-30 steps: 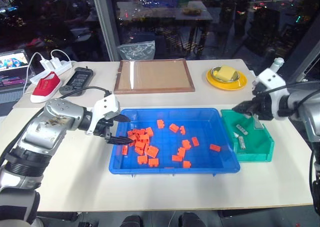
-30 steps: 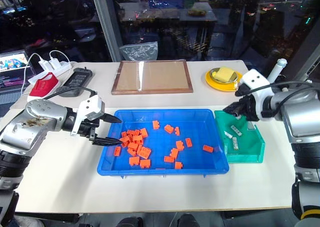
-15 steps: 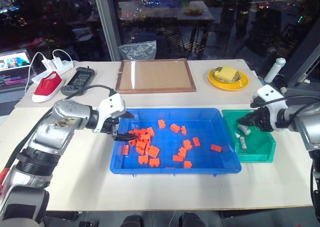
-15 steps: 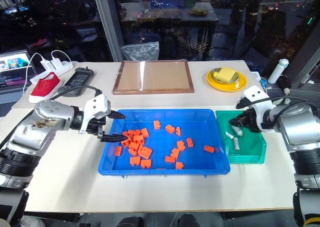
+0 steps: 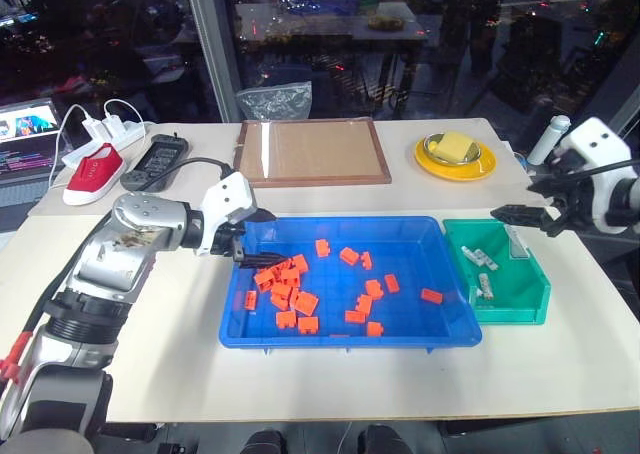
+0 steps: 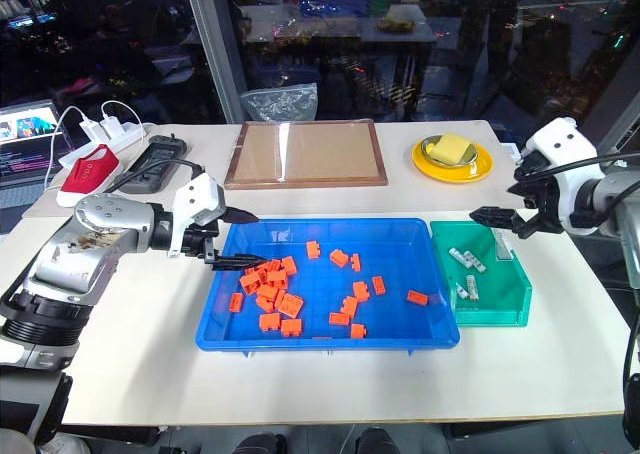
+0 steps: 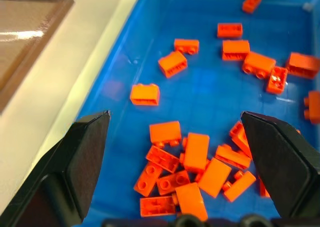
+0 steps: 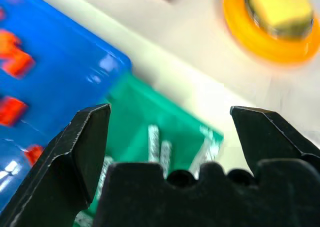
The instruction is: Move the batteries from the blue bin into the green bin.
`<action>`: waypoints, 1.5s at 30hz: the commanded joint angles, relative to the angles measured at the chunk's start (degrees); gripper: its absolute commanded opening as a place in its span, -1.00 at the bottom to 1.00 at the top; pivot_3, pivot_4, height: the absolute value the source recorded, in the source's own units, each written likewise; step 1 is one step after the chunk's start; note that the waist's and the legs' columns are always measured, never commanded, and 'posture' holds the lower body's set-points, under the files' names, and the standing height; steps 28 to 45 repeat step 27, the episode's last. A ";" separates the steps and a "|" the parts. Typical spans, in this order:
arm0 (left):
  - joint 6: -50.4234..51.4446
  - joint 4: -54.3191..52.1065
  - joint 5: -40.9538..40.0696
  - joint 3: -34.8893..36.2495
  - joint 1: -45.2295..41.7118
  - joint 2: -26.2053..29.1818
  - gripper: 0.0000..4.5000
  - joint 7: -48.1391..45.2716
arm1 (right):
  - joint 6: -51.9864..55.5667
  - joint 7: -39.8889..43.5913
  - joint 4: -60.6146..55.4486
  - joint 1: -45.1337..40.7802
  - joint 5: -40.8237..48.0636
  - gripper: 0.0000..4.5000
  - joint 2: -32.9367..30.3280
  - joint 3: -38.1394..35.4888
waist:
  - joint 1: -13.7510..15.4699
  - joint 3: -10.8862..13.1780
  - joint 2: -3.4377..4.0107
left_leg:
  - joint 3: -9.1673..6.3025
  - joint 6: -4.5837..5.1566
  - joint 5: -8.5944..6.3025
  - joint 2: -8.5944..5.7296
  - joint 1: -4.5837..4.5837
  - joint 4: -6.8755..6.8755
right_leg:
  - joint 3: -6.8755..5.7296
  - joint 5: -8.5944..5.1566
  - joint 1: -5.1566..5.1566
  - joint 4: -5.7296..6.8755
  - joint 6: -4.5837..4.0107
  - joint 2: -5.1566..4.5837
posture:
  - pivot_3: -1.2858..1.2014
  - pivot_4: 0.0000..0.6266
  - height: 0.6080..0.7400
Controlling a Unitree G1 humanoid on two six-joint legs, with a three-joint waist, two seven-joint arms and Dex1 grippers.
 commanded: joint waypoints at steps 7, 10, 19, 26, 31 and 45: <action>-0.80 -2.44 -4.00 14.81 9.85 2.32 1.00 6.28 | -7.50 -5.03 -9.15 15.60 5.43 0.99 6.98 -13.02 | 0.12 -0.01 -0.02 | 0.02 0.02 -0.01 0.00 0.01 0.05 | 0.01 0.00 0.01 0.05 0.00 -0.03 | 0.03 -0.52 1.00; -2.49 -2.66 -4.76 17.93 13.69 1.83 1.00 8.05 | -6.16 -5.08 -7.16 17.95 7.64 0.99 8.18 -14.91 | 0.28 -0.02 -0.02 | 0.00 0.02 -0.01 0.00 0.04 0.05 | -0.01 0.01 0.05 0.07 -0.01 -0.04 | 0.03 -0.52 1.00; 0.02 -1.92 -9.84 21.78 19.45 0.03 1.00 9.20 | -9.17 -11.59 0.67 20.17 5.57 0.99 11.76 -16.06 | 0.36 -0.03 -0.06 | 0.02 0.02 -0.02 -0.03 0.06 0.04 | 0.00 0.01 0.11 0.01 -0.01 -0.07 | 0.03 -0.52 1.00; 4.10 -1.73 -12.23 21.30 18.73 -0.20 1.00 11.07 | -8.89 -12.37 0.94 19.97 5.67 0.99 11.48 -14.94 | 0.13 -0.03 -0.06 | 0.01 0.02 -0.02 0.01 0.10 0.03 | -0.01 0.01 0.11 0.02 -0.01 -0.02 | 0.03 -0.52 1.00; 5.07 -1.57 -12.80 21.66 18.50 -0.37 1.00 11.56 | -8.73 -12.55 0.55 20.30 5.75 0.99 11.56 -14.95 | 0.13 -0.03 -0.06 | 0.01 0.02 -0.02 0.00 0.09 0.03 | 0.00 0.01 0.11 0.02 -0.01 -0.02 | 0.03 -0.52 1.00; 5.07 -1.57 -12.80 21.66 18.50 -0.37 1.00 11.56 | -8.73 -12.55 0.55 20.30 5.75 0.99 11.56 -14.95 | 0.13 -0.03 -0.06 | 0.01 0.02 -0.02 0.00 0.09 0.03 | 0.00 0.01 0.11 0.02 -0.01 -0.02 | 0.03 -0.52 1.00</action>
